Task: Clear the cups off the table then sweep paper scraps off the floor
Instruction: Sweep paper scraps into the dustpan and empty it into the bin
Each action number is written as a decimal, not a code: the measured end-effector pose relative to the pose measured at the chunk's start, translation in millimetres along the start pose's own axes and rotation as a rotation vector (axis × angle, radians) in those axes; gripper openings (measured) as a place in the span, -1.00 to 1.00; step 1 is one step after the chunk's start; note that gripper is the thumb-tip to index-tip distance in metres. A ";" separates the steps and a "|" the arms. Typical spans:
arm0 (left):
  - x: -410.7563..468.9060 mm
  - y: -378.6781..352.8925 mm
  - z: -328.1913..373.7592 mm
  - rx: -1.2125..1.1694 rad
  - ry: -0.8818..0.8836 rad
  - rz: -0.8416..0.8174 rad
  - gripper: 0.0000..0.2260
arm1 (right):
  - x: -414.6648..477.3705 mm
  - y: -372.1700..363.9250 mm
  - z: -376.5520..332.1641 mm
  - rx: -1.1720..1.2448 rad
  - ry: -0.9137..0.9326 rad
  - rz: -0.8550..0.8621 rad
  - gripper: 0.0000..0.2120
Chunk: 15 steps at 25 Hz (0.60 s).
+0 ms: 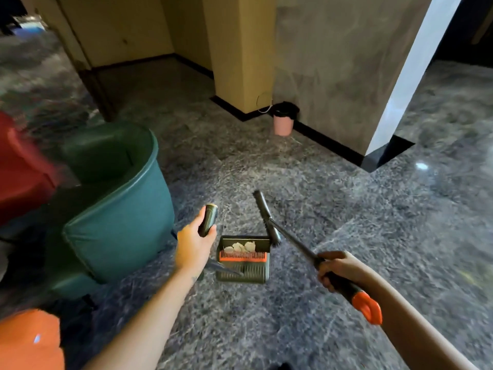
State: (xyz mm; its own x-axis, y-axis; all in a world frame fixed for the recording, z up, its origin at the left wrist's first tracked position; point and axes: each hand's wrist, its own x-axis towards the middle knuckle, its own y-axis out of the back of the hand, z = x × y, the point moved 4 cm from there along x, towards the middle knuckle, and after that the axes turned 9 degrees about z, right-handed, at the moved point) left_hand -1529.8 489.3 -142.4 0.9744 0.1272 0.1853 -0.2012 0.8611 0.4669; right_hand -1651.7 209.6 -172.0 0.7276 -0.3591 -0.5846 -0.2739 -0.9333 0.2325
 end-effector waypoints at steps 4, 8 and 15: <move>147.0 -71.1 20.1 -0.031 0.025 0.046 -0.52 | 131.4 14.6 -126.5 0.013 -0.014 0.000 -0.77; 327.1 -162.6 13.2 -0.019 0.018 0.034 -0.53 | 289.7 12.3 -231.4 0.041 -0.020 0.005 -0.76; 634.4 -295.7 30.3 0.011 -0.008 -0.058 -0.53 | 524.3 -2.6 -419.9 0.167 -0.082 0.088 -0.76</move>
State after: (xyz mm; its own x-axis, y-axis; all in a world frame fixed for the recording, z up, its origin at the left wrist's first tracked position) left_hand -855.2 300.5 -136.7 0.9837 0.0732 0.1644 -0.1454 0.8616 0.4863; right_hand -1005.3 27.5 -152.7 0.6444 -0.4329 -0.6304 -0.4397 -0.8842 0.1577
